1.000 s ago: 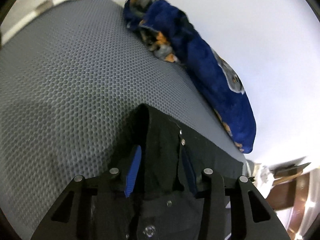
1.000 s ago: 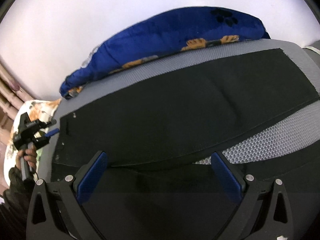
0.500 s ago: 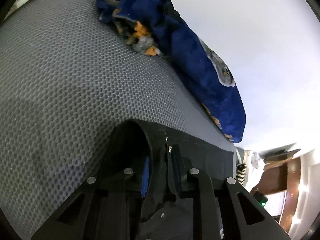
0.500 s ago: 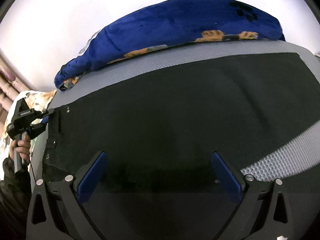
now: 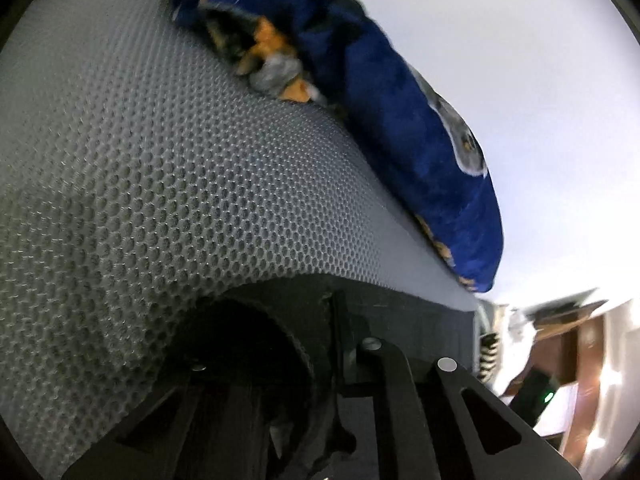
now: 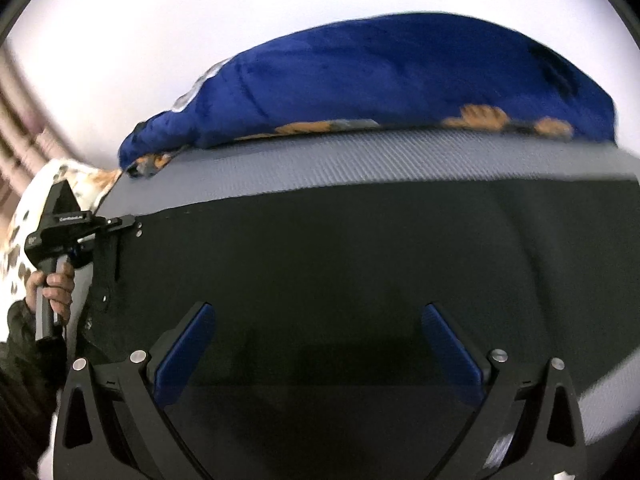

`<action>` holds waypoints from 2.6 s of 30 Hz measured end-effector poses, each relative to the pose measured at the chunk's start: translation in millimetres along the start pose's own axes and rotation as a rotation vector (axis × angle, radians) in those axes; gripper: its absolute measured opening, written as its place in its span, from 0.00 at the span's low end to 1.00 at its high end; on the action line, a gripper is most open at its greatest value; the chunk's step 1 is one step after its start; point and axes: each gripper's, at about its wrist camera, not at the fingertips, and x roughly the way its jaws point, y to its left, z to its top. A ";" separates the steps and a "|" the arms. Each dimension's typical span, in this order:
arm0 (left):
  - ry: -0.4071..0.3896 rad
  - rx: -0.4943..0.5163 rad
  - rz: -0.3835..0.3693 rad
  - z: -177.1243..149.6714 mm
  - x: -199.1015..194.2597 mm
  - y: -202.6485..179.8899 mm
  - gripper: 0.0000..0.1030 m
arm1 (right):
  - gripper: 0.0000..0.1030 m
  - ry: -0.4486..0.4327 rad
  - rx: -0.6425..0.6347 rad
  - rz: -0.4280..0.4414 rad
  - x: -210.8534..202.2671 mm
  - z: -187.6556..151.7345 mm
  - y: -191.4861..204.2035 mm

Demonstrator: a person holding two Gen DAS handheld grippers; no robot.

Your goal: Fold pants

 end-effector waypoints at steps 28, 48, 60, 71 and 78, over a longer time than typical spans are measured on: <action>-0.188 0.334 -0.247 -71.7 -107.9 -76.5 0.07 | 0.55 0.577 -0.716 0.417 110.8 118.4 -15.8; -0.191 0.282 -0.114 -60.2 -88.1 -71.2 0.07 | 0.08 0.282 -0.690 -0.007 34.2 71.9 -26.7; -0.144 0.392 -0.086 -95.7 -130.9 -99.4 0.08 | 0.07 0.037 -0.593 -0.180 -113.2 -7.3 1.5; 0.054 0.521 -0.007 -189.4 -148.7 -87.7 0.12 | 0.07 0.162 -0.427 -0.088 -135.4 -127.3 -6.7; 0.203 0.496 0.134 -235.0 -126.8 -49.2 0.20 | 0.07 0.237 -0.409 -0.095 -101.0 -156.5 -8.6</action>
